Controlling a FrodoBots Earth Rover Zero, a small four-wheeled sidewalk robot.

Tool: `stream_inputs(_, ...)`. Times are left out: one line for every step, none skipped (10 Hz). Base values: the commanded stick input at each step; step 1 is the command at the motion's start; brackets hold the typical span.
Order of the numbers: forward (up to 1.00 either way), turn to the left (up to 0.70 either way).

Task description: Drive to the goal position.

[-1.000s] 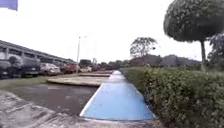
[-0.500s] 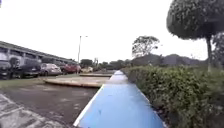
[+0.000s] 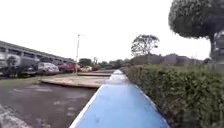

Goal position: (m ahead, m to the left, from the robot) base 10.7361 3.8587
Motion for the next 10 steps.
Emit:
stream_inputs(0.50, 0.00)
stream_inputs(0.50, 0.00)
stream_inputs(0.50, 0.00)
stream_inputs(0.50, 0.00)
stream_inputs(0.50, 0.00)
stream_inputs(0.50, 0.00)
stream_inputs(0.50, 0.00)
stream_inputs(0.50, 0.00)
stream_inputs(0.50, 0.00)
stream_inputs(0.50, 0.00)
